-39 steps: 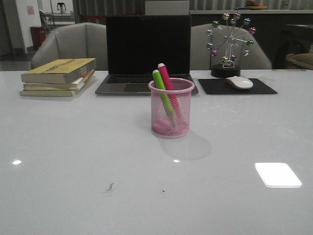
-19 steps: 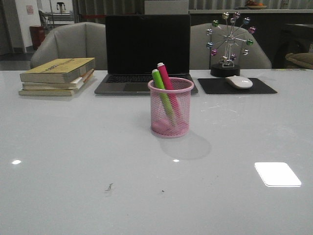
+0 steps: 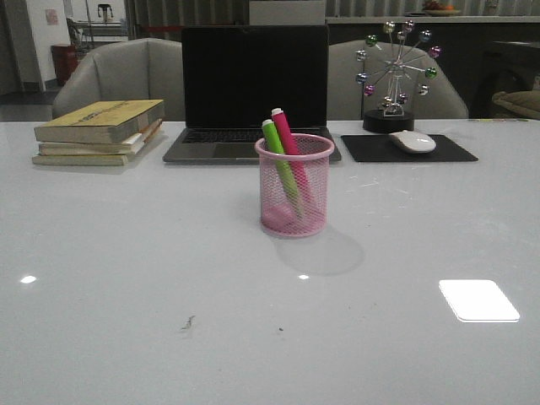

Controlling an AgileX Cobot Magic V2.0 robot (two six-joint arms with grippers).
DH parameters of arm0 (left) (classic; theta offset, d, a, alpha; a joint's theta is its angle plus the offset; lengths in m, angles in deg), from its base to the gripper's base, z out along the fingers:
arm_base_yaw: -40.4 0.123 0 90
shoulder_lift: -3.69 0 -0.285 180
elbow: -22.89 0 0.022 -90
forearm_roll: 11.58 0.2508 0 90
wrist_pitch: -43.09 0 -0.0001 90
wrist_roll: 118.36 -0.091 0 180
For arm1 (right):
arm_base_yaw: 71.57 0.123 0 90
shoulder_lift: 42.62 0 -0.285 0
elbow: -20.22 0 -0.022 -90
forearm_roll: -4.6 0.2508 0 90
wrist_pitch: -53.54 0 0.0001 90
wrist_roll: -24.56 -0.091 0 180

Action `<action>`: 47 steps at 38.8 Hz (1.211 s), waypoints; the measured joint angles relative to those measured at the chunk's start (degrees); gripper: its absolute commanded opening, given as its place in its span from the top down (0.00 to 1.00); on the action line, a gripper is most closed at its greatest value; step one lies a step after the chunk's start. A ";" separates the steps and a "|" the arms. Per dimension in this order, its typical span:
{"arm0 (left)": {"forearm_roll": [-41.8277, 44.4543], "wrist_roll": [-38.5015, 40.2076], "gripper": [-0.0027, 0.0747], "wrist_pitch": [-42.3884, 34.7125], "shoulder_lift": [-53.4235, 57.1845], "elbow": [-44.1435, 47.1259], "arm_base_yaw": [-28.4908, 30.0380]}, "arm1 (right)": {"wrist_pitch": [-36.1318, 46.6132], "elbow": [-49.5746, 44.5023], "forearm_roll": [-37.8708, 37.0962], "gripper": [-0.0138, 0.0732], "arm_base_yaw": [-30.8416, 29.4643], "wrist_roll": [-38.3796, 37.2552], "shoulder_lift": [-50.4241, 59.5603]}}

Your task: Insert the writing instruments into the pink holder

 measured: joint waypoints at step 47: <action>1.18 0.31 0.84 0.58 0.00 0.00 0.00 | -0.12 0.00 0.00 0.81 0.00 0.00 0.00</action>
